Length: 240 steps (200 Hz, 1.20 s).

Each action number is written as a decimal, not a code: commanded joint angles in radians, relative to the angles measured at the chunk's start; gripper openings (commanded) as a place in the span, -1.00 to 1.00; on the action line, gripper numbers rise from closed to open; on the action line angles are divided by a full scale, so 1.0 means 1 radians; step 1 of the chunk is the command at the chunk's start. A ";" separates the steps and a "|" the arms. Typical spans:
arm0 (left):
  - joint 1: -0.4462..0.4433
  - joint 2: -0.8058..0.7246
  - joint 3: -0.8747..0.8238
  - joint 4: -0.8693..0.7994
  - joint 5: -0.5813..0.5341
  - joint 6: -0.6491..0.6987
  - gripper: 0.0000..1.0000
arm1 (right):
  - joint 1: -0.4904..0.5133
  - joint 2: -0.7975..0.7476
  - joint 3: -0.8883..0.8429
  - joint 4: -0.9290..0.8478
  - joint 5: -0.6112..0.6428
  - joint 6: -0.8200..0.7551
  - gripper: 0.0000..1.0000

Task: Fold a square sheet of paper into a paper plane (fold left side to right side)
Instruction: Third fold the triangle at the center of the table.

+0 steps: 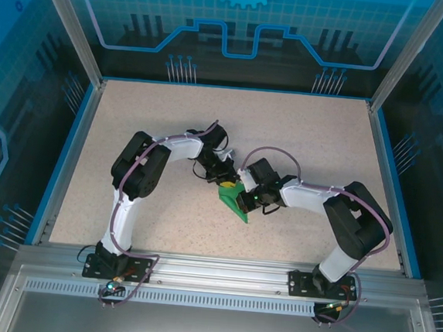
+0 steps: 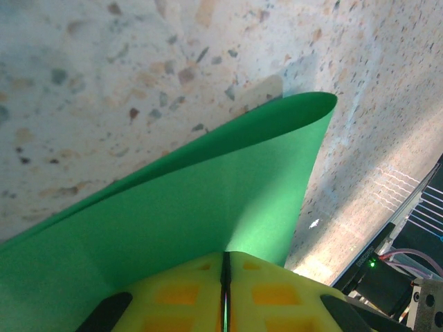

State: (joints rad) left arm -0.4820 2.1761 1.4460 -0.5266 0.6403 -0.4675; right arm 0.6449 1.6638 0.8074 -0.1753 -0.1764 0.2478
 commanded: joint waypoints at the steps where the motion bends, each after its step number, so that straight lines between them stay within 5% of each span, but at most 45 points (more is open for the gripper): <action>1: -0.020 0.052 -0.006 -0.067 -0.062 0.023 -0.79 | -0.021 0.013 0.018 -0.017 -0.007 0.015 -1.00; 240: -0.020 0.051 -0.012 -0.065 -0.065 0.023 -0.80 | -0.033 0.014 0.035 -0.025 0.014 0.019 -1.00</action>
State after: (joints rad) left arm -0.4820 2.1761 1.4460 -0.5270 0.6399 -0.4671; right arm 0.6319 1.6722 0.8204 -0.1795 -0.1654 0.2554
